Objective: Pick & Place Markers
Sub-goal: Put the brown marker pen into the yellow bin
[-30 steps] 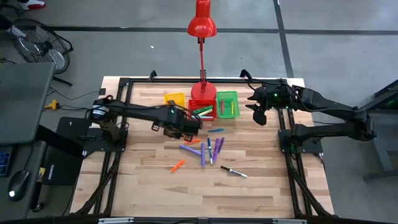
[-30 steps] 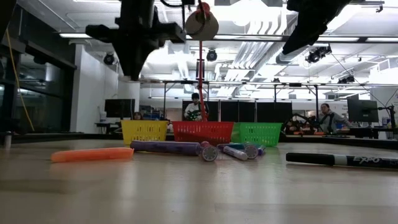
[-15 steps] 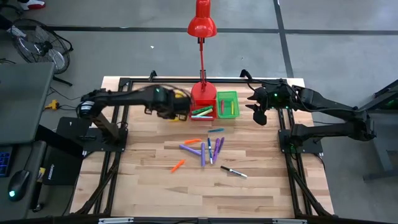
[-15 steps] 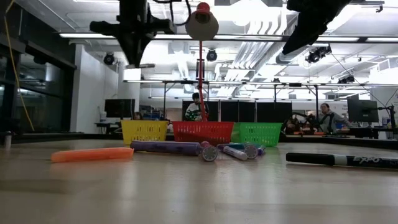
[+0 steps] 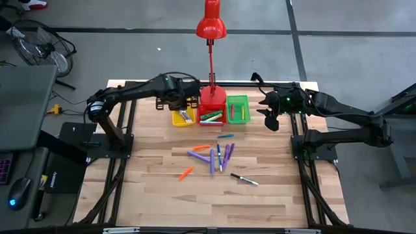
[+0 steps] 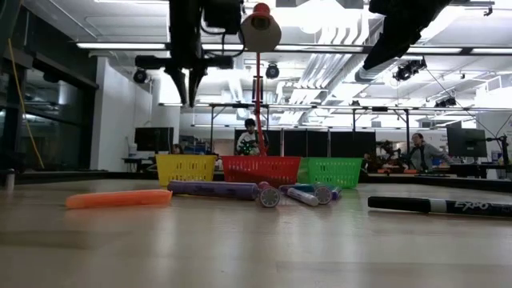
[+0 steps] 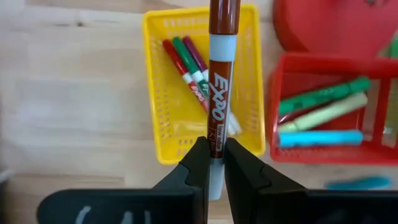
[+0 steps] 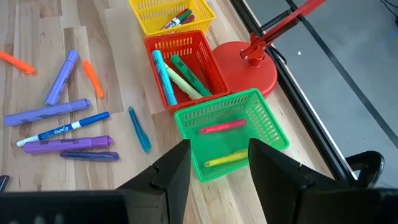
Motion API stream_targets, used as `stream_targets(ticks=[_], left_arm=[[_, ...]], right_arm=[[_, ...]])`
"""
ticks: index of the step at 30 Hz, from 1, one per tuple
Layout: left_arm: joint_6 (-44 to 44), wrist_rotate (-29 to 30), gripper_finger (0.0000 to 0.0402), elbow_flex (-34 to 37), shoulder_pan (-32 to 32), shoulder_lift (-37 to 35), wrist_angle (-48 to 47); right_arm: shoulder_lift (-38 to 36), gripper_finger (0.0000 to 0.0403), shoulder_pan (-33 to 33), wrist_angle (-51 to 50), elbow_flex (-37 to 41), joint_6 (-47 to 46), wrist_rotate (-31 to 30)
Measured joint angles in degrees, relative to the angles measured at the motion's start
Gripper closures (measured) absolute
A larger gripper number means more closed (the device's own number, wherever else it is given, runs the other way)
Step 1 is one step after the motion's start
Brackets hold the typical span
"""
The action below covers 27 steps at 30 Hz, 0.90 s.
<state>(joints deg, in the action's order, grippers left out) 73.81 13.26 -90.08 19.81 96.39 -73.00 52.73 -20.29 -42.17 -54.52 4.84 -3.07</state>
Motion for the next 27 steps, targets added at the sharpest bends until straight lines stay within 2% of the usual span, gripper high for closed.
stream_targets(ticks=[3,10,18,22,27], left_arm=[[2.9,-1.8,0.0376,-0.3,1.7,1.7,2.0],[3.6,-7.2,0.0376,0.1,5.0,3.9,6.3],[6.8,-5.3,0.0376,0.2,4.9,4.9,6.8],[7.4,-5.8,0.0376,4.2,5.0,4.9,7.3],[8.1,-11.7,0.0376,10.1,4.9,4.8,13.0]], right_arm=[[0.0,0.0253,0.0,0.0,0.0,0.0,0.0],[0.0,0.0254,0.0,0.0,0.0,0.1,0.4],[0.0,0.0253,0.0,0.0,0.0,0.0,0.3],[0.0,0.0253,0.0,0.0,0.0,0.0,0.3],[0.0,0.0253,0.0,0.0,0.0,0.0,0.2]])
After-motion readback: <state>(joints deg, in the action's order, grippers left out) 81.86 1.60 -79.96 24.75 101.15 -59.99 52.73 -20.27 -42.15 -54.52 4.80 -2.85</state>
